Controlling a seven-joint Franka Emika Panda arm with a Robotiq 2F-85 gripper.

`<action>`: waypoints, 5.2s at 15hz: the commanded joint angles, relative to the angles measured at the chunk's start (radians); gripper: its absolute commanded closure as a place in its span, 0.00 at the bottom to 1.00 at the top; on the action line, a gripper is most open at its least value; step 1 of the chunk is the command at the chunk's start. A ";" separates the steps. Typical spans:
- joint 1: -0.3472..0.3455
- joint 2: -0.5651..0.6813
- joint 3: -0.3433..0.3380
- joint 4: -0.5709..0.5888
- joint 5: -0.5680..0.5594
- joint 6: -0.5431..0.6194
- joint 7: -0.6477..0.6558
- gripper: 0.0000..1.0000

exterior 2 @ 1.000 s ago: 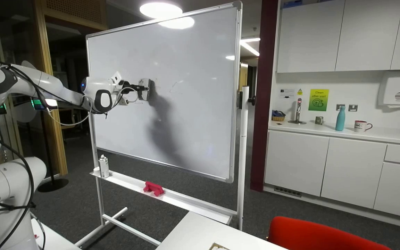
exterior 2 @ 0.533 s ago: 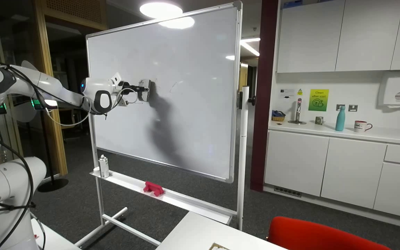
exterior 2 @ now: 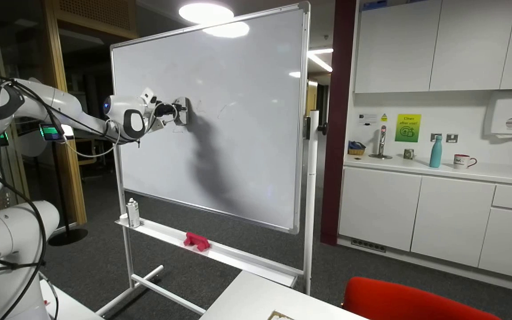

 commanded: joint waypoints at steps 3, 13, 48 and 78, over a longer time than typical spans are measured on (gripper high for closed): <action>-0.027 -0.218 0.009 0.092 -0.264 0.001 -0.170 0.65; -0.011 -0.195 -0.003 0.054 -0.279 0.006 -0.138 0.40; 0.119 -0.373 -0.297 0.129 -0.772 0.019 -0.216 0.65; 0.153 -0.501 -0.315 0.140 -0.695 0.017 -0.189 0.65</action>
